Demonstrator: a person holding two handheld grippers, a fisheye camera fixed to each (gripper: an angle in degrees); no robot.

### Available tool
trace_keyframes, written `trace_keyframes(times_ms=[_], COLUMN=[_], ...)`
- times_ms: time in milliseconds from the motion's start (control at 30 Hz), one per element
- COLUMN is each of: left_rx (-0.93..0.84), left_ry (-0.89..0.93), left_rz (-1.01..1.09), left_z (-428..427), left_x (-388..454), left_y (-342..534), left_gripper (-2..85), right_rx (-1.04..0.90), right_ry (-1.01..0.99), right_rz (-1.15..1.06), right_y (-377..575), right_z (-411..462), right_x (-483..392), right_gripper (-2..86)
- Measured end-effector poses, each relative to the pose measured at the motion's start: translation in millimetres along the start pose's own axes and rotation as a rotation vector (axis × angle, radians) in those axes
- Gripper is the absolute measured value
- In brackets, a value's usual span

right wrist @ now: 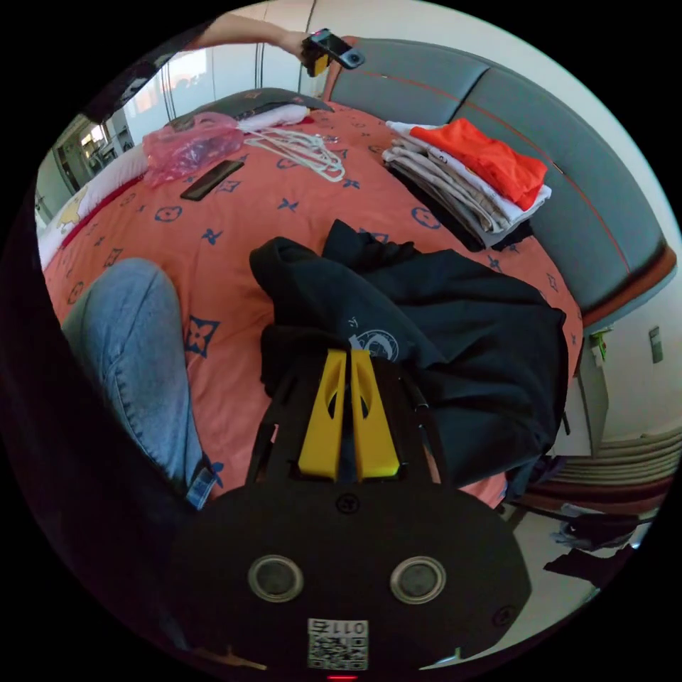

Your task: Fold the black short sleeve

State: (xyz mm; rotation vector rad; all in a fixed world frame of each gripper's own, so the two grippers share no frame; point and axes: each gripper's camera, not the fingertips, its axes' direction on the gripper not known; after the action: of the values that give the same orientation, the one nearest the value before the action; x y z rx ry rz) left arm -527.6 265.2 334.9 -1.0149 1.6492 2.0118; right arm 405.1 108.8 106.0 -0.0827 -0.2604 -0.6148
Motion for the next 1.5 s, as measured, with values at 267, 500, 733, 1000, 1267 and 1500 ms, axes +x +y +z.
trace_keyframes(times_ms=[267,500,733,1000,1267,1500], left_rx=[0.508,0.912,1.083,1.033,1.151,1.081], left_ry=[0.461,1.168,1.957,2.465,2.293,1.679], left_rz=[-0.194,-0.295,-0.262,-0.355,-0.567,-0.350], left_z=[-116,-152,-163,-191,-249,-333], left_x=[57,93,117,178,171,167], left_y=[136,228,223,200,208,257], left_gripper=[0.6,6.4,17.6,17.3,2.7,0.9], right_rx=[0.231,0.384,0.498,0.531,0.422,0.501], right_ry=[-0.269,-0.206,-0.087,0.006,0.061,-0.137], right_rz=[0.195,0.200,0.197,0.167,0.018,0.182], right_y=[-1,21,80,118,112,100], right_z=[-39,-95,-178,-229,-233,-276], right_x=[3,-17,-7,5,-15,71], right_gripper=[1.5,1.5,1.6,1.8,3.2,7.4])
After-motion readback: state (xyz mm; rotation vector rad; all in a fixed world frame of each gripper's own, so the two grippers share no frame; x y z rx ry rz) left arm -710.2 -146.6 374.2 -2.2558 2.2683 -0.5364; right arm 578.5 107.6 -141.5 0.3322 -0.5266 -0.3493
